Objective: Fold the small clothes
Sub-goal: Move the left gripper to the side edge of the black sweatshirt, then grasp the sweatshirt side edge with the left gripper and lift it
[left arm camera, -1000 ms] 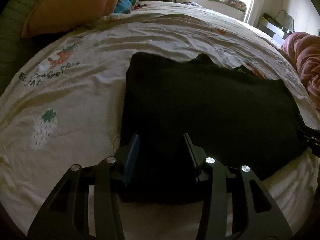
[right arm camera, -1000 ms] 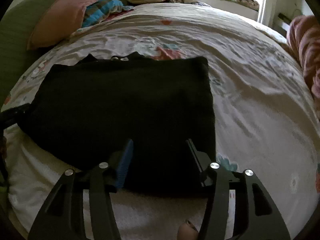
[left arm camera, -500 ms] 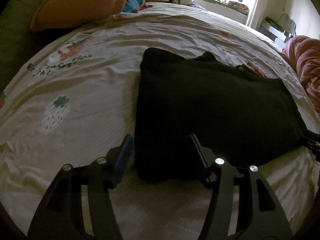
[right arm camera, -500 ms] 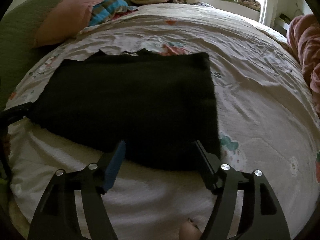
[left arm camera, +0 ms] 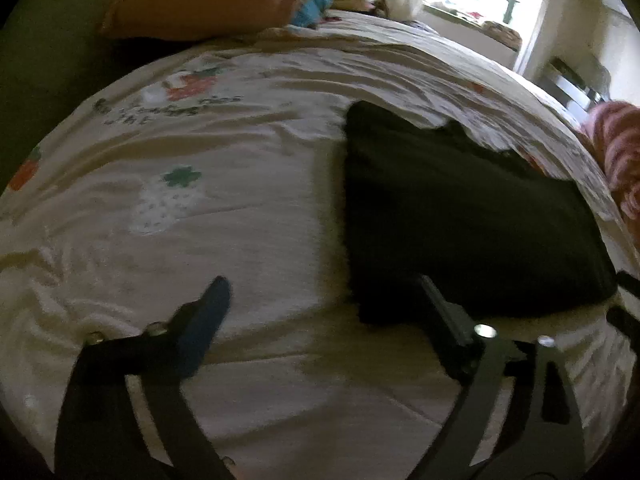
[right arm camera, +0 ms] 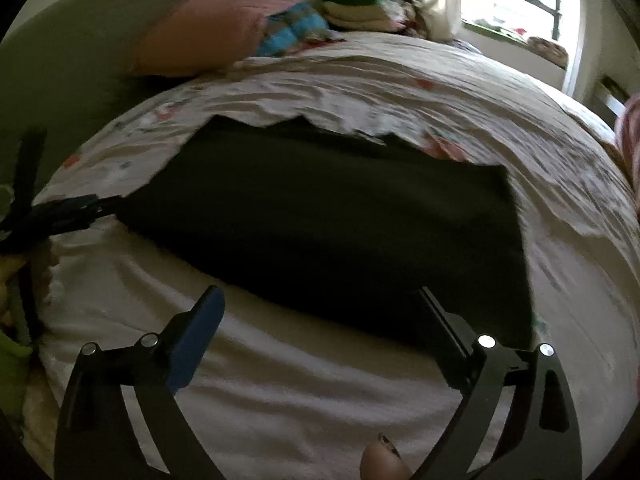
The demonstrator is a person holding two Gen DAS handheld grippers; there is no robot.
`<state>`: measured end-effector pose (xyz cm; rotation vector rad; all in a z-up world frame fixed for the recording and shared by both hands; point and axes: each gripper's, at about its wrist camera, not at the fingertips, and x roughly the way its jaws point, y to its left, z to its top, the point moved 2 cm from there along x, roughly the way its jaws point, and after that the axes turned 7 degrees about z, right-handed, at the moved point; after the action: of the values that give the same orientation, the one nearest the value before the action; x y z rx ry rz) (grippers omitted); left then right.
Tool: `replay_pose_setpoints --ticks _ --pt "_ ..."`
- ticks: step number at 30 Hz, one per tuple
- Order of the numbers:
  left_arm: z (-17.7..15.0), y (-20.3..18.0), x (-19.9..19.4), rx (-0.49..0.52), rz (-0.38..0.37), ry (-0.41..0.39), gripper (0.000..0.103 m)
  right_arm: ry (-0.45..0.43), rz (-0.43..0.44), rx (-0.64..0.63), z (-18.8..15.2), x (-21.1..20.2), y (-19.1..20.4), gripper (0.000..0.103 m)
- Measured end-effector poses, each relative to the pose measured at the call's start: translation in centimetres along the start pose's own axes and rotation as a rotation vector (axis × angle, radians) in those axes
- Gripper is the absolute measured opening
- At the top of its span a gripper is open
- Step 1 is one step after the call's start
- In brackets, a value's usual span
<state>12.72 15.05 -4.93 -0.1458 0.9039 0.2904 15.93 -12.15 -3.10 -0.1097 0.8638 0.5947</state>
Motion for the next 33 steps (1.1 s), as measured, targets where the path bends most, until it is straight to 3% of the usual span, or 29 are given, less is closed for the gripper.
replay_pose_setpoints --ticks 10,17,24,33 --pt "0.9 2.5 0.3 -0.059 0.044 0.007 0.093 -0.006 0.061 -0.203 2.4 3.8 8.2 0.096" --pt "2.4 2.6 1.1 -0.032 0.083 0.009 0.093 0.011 -0.021 -0.408 3.0 7.8 12.8 0.096" --pt "4.7 2.3 2.6 -0.006 0.099 0.014 0.093 0.053 -0.059 -0.525 3.2 12.0 14.9 0.096" --pt "7.1 1.8 4.5 -0.001 0.096 0.037 0.093 0.06 -0.119 -0.488 5.6 15.6 14.3 0.095"
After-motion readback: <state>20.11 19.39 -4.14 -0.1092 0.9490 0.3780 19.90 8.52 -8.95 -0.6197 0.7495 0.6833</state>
